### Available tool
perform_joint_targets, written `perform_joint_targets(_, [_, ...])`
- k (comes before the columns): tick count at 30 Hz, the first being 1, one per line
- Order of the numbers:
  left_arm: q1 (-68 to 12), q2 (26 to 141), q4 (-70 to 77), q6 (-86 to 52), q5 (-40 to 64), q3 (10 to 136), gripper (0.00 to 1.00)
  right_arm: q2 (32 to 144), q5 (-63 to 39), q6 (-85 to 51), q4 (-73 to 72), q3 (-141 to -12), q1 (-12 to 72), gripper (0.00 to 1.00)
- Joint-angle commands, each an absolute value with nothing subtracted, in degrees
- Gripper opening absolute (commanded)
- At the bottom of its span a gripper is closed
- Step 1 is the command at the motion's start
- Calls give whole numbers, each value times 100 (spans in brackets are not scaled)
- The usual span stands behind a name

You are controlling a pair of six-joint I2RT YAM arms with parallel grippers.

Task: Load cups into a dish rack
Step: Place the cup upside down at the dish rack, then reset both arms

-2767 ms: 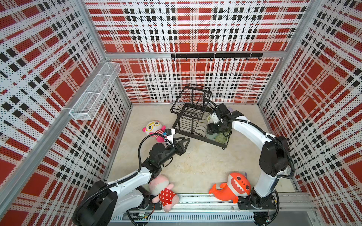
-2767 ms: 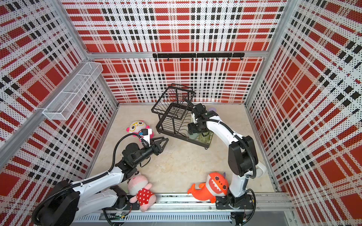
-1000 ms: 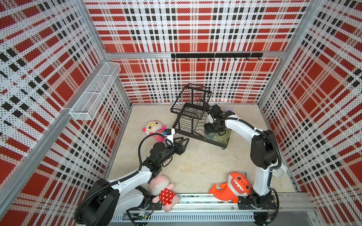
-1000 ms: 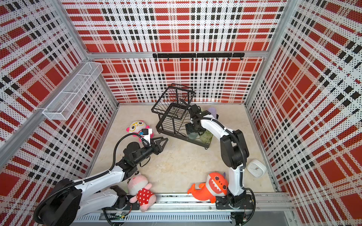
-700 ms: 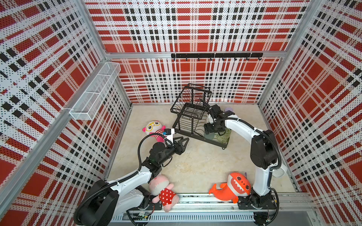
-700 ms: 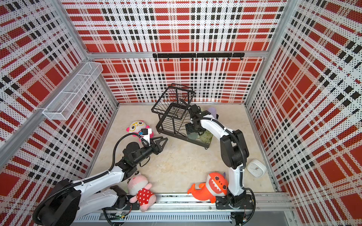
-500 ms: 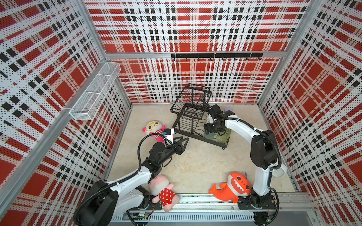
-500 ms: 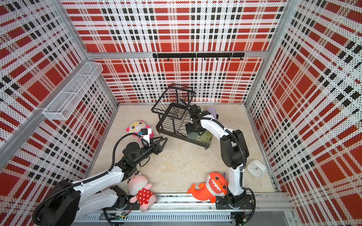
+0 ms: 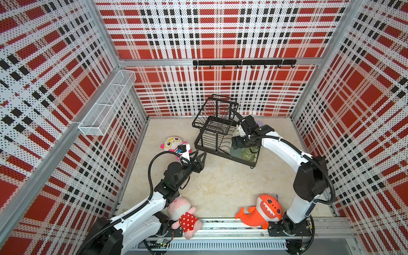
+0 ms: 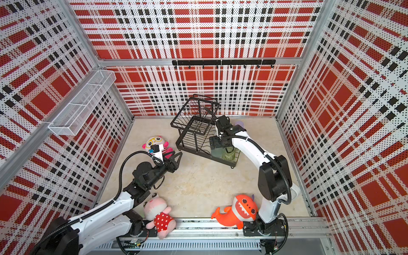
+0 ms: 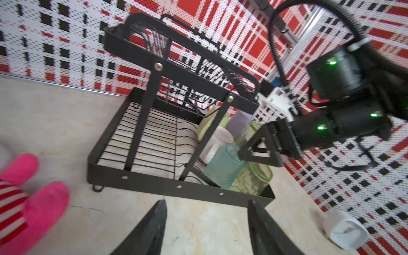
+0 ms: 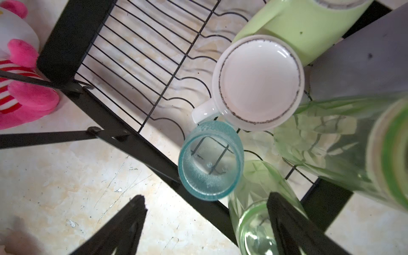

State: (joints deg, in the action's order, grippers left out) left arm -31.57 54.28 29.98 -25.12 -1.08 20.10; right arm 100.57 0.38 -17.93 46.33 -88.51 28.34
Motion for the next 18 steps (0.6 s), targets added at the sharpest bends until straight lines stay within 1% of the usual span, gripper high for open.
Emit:
perform_joint_targets(1, [-3077, 5283, 2613, -2364, -650, 2227, 64, 9591, 165, -1863, 4421, -8675, 2874, 90])
perform_joint_targets(4, [-3035, 5149, 2408, -2283, -982, 2306, 70, 9217, 354, -1839, 4169, -8445, 2873, 91])
perform_joint_targets(5, [-3029, 5105, 2334, -2246, -1114, 2332, 73, 9074, 419, -1824, 4039, -8341, 2871, 99])
perform_joint_targets(9, [-2952, 4881, 1990, -2162, -1730, 2467, 77, 8245, 867, -1758, 3113, -7636, 2873, 100])
perform_joint_targets(11, [-2914, 4774, 1792, -2156, -2001, 2536, 84, 7746, 1115, -1721, 2468, -7108, 2870, 100])
perform_joint_targets(12, [-2905, 4726, 1691, -2145, -2188, 2563, 90, 7454, 1269, -1684, 2085, -6814, 2865, 100])
perform_joint_targets(13, [-2897, 4682, 1618, -2145, -2364, 2591, 99, 7199, 1426, -1629, 1726, -6535, 2865, 100])
perform_joint_targets(15, [-2871, 4594, 1460, -1962, -2818, 2637, 98, 6634, 1710, -1377, 843, -5799, 2865, 100])
perform_joint_targets(18, [-2721, 4594, 1213, -1980, -3170, 2741, 98, 5854, 2173, -843, -652, -4523, 2865, 100])
